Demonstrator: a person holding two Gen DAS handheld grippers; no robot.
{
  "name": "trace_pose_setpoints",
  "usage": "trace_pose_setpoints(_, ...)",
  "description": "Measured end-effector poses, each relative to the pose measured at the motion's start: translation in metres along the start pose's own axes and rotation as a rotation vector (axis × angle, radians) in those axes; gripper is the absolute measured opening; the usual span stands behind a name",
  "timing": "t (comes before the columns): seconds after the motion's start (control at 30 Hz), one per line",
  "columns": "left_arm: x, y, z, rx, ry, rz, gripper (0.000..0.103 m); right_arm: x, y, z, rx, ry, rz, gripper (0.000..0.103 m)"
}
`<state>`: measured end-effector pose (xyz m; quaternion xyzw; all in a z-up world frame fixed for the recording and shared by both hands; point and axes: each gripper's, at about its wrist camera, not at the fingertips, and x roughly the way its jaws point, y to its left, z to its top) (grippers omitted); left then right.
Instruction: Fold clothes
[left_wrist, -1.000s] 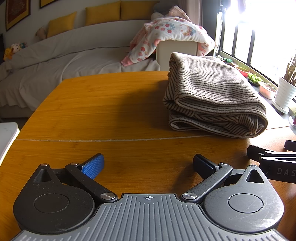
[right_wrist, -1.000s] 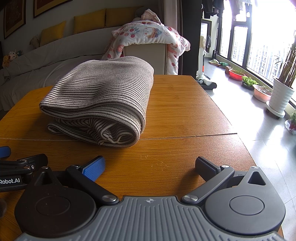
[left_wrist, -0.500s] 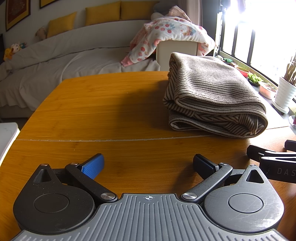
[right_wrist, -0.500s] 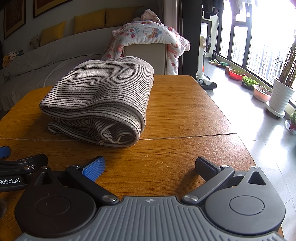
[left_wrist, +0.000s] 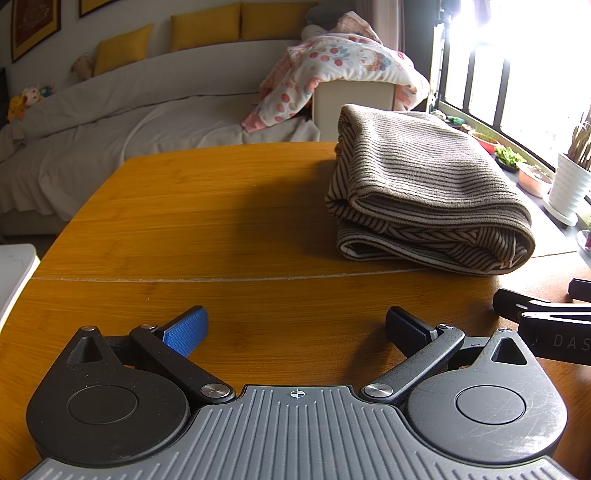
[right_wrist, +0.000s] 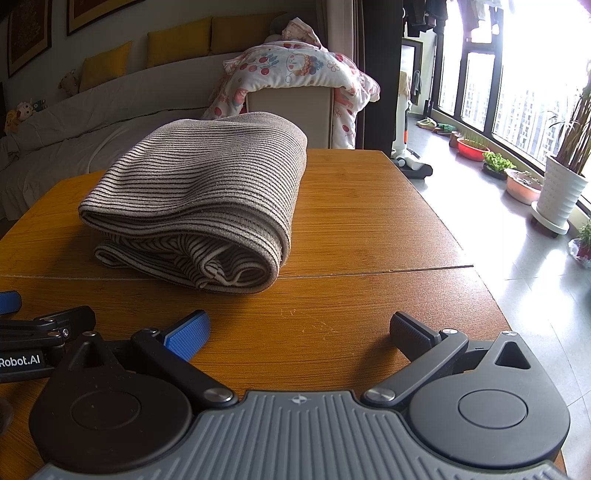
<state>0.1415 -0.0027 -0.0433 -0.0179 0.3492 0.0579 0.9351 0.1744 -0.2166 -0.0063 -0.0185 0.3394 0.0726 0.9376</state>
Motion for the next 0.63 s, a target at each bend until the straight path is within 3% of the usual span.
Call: trace_pose_setpoints(0.63,-0.0012,0.0003,0.0003,-0.008,-0.002,-0.002,0.103,0.0014,-0.0003,0.0006,0.001,0.000,0.000,0.103)
